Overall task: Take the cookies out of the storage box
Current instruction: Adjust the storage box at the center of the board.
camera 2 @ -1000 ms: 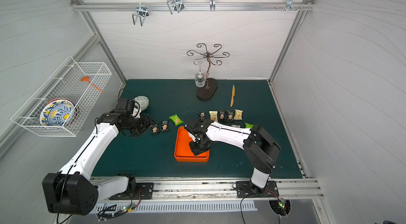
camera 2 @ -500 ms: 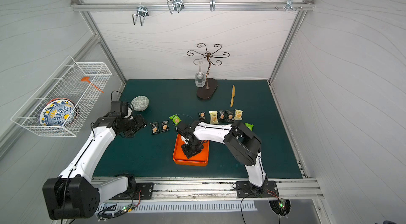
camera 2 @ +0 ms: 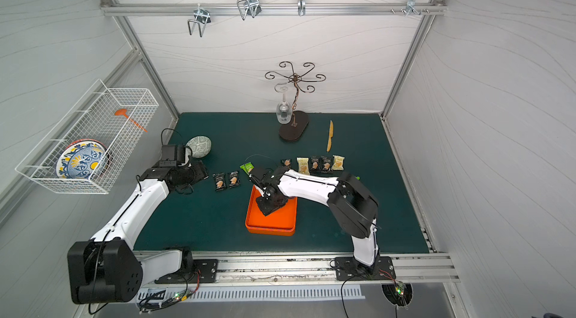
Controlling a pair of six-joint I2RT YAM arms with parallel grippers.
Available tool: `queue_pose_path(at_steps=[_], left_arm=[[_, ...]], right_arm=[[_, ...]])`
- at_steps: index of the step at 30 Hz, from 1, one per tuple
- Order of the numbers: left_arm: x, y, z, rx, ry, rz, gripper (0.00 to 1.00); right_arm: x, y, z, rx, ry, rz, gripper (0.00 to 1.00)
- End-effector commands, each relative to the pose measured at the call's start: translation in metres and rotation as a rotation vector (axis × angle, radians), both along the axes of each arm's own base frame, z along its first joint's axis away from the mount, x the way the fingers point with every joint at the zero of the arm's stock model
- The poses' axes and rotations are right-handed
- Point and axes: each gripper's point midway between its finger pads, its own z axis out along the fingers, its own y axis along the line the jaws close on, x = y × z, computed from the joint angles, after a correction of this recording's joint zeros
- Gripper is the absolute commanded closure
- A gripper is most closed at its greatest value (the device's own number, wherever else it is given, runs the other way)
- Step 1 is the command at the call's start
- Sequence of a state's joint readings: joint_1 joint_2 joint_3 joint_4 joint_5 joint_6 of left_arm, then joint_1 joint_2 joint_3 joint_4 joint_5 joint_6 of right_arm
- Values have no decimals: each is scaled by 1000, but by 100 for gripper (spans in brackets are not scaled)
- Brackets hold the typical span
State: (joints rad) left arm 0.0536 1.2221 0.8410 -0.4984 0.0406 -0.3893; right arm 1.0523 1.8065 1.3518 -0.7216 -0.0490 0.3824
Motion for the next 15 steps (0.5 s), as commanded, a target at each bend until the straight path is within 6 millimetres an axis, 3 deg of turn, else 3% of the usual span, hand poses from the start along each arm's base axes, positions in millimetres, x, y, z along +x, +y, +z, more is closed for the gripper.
queue_pose_path(at_steps=[1, 5, 10, 15], left_arm=[[42, 15, 14, 139, -191, -42, 35], [62, 26, 6, 242, -246, -62, 34], [73, 42, -6, 373, -255, -72, 34], [79, 48, -15, 435, -319, -66, 33]], right_arm=[[40, -20, 63, 94, -179, -58, 37], [111, -88, 83, 84, -275, -238, 33], [196, -208, 84, 27, -506, -463, 32], [227, -310, 51, -16, -581, -663, 32]])
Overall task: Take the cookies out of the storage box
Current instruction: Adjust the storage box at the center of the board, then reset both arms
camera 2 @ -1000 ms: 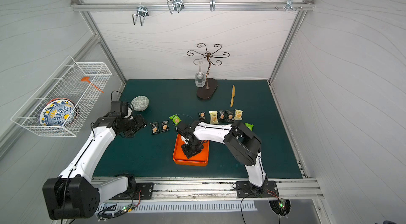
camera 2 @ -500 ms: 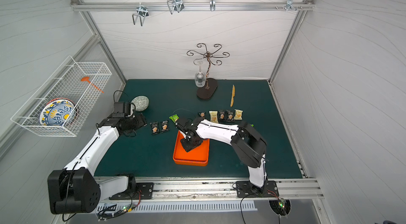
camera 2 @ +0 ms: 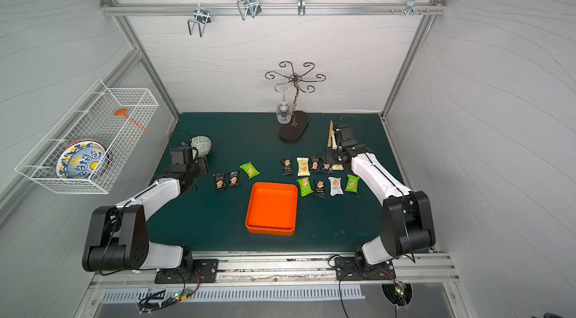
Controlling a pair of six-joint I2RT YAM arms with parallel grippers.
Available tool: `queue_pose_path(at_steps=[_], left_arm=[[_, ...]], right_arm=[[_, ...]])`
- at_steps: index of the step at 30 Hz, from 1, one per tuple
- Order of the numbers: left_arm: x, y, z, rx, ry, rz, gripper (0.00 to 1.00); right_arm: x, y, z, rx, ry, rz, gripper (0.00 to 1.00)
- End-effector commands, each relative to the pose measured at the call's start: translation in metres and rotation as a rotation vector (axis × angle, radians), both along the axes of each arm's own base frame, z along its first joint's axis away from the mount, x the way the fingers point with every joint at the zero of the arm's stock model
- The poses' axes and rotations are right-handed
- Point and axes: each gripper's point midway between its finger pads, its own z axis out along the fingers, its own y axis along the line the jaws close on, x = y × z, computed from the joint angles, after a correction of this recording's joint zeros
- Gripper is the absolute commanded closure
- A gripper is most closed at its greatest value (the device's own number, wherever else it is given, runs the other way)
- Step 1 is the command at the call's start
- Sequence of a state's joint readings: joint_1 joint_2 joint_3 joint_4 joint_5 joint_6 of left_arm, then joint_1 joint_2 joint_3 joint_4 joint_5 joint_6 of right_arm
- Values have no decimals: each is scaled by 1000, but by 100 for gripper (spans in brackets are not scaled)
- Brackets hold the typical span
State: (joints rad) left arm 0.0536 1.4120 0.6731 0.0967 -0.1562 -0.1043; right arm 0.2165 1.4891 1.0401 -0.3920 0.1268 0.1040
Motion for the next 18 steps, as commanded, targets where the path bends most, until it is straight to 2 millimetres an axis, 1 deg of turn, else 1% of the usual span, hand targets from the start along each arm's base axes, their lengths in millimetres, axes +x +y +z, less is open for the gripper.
queue_pose_path(at_steps=[1, 3, 4, 5, 6, 7, 8, 10, 11, 13, 14, 15, 17, 18], left_arm=[[20, 11, 15, 85, -135, 2, 33], [21, 11, 8, 71, -145, 17, 33], [21, 11, 4, 63, -170, 25, 32], [25, 12, 9, 69, -200, 29, 32], [24, 10, 8, 42, -193, 33, 31], [25, 6, 11, 24, -246, 20, 3], [24, 1, 11, 18, -285, -6, 1], [23, -3, 8, 29, -330, -30, 0], [23, -5, 6, 28, -326, -40, 0], [22, -7, 4, 27, -320, -52, 0], [21, -9, 3, 26, -329, -60, 0], [19, -11, 1, 30, -343, -70, 0], [20, -12, 1, 48, -357, -71, 0], [20, -13, 0, 44, -341, -72, 0]], right_arm=[[24, -40, 1, -26, -125, -42, 31], [29, -53, -8, 9, -173, -65, 32], [33, -55, -8, 29, -231, -65, 31], [35, -54, -9, 33, -283, -61, 32], [36, -54, -7, 33, -347, -57, 31], [35, -54, -4, 70, -384, -71, 30], [35, -51, -3, 95, -409, -60, 30], [32, -49, -1, 47, -427, -66, 30], [29, -44, 1, 42, -445, -47, 27], [21, -35, 5, 38, -494, -14, 13], [16, -29, 6, 33, -514, 20, 1], [12, -22, 4, 17, -526, 56, 1], [7, -16, -9, 18, -533, 94, 1], [6, -16, -23, 21, -525, 92, 1]])
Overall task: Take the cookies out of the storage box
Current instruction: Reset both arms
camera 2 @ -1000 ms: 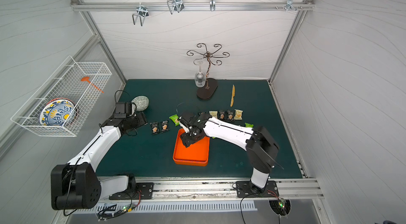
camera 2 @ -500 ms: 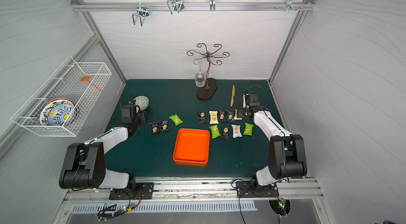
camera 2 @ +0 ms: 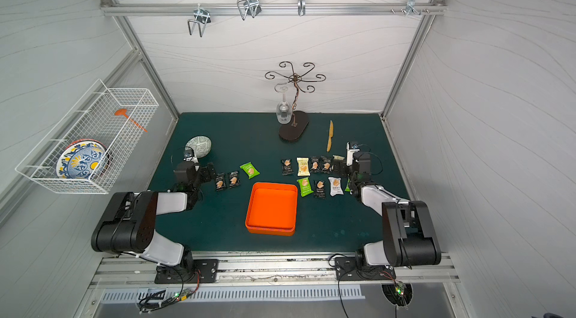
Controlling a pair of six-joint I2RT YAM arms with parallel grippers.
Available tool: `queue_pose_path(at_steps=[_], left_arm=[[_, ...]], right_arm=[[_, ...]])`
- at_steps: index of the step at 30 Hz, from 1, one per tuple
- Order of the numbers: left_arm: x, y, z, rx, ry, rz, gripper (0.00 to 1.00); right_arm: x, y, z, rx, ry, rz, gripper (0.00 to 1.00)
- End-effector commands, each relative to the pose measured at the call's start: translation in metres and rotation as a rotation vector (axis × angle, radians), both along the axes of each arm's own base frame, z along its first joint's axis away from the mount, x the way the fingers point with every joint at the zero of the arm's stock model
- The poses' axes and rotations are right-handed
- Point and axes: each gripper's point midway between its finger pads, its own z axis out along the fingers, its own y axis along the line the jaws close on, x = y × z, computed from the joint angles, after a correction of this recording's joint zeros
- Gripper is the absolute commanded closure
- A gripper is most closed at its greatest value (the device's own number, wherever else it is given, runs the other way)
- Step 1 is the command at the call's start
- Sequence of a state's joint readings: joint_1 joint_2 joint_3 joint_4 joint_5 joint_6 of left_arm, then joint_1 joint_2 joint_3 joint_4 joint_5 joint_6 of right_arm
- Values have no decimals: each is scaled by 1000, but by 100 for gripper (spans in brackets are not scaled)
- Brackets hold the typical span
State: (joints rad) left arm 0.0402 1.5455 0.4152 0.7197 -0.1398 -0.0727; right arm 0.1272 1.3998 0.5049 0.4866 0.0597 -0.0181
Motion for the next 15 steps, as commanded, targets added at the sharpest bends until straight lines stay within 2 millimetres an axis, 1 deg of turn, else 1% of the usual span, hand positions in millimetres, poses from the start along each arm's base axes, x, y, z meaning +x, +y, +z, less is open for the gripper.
queue_pose_path(at_steps=[1, 2, 3, 4, 6, 8, 15], left_arm=[[14, -5, 26, 17, -115, -26, 0], [14, -5, 27, 19, -123, -26, 0], [14, -5, 26, 19, -119, -27, 0], [13, -5, 26, 18, -115, -26, 0], [13, -5, 27, 17, -118, -27, 0], [13, -5, 26, 18, -118, -25, 0], [14, -5, 27, 18, -118, -26, 0]], right_arm=[[5, 8, -6, -23, -114, 44, 1], [7, 6, -15, -19, -107, 34, 1], [13, -1, -19, 2, -107, 11, 1], [13, -2, -23, 20, -61, 14, 1], [14, -3, -21, 34, -82, 23, 1], [13, -3, -23, 43, -48, 28, 1], [13, -3, -22, 54, -54, 33, 1]])
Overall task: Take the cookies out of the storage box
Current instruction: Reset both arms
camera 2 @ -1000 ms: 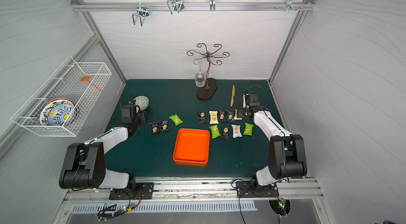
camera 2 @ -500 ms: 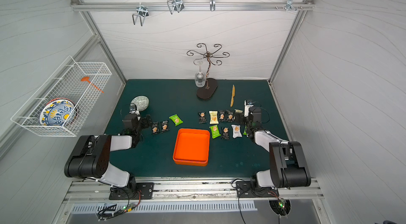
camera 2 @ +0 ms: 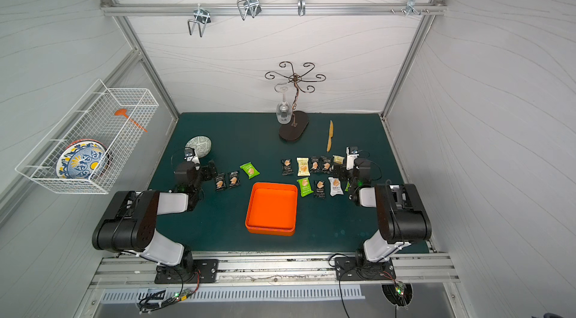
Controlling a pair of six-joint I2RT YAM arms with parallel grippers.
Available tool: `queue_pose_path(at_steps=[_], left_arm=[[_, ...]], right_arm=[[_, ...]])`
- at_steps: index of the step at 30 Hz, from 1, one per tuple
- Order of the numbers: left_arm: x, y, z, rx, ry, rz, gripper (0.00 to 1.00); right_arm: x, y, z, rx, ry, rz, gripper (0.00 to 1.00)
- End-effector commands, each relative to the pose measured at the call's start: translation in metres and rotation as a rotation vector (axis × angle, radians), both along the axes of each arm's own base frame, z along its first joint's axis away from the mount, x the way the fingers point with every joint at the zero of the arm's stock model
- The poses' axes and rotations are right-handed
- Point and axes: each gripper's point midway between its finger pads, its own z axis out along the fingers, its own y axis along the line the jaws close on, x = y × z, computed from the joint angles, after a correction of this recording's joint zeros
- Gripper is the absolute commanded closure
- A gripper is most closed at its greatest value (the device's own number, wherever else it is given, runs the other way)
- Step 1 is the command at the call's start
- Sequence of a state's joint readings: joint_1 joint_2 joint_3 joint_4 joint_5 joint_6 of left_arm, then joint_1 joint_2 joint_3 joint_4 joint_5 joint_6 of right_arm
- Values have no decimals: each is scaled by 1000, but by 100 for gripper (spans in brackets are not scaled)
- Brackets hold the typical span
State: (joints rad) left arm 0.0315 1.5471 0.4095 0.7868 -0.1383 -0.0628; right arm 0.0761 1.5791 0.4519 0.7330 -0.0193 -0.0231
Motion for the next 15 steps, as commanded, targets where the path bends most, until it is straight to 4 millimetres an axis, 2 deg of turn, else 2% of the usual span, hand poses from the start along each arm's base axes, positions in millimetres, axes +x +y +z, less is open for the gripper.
queue_pose_path(at_steps=[1, 15], left_arm=[[8, -2, 14, 7, -59, -11, 0], [8, -2, 14, 15, -55, -10, 0]], right_arm=[[5, 2, 13, 20, -45, 11, 1], [5, 4, 13, 23, -42, 18, 1]])
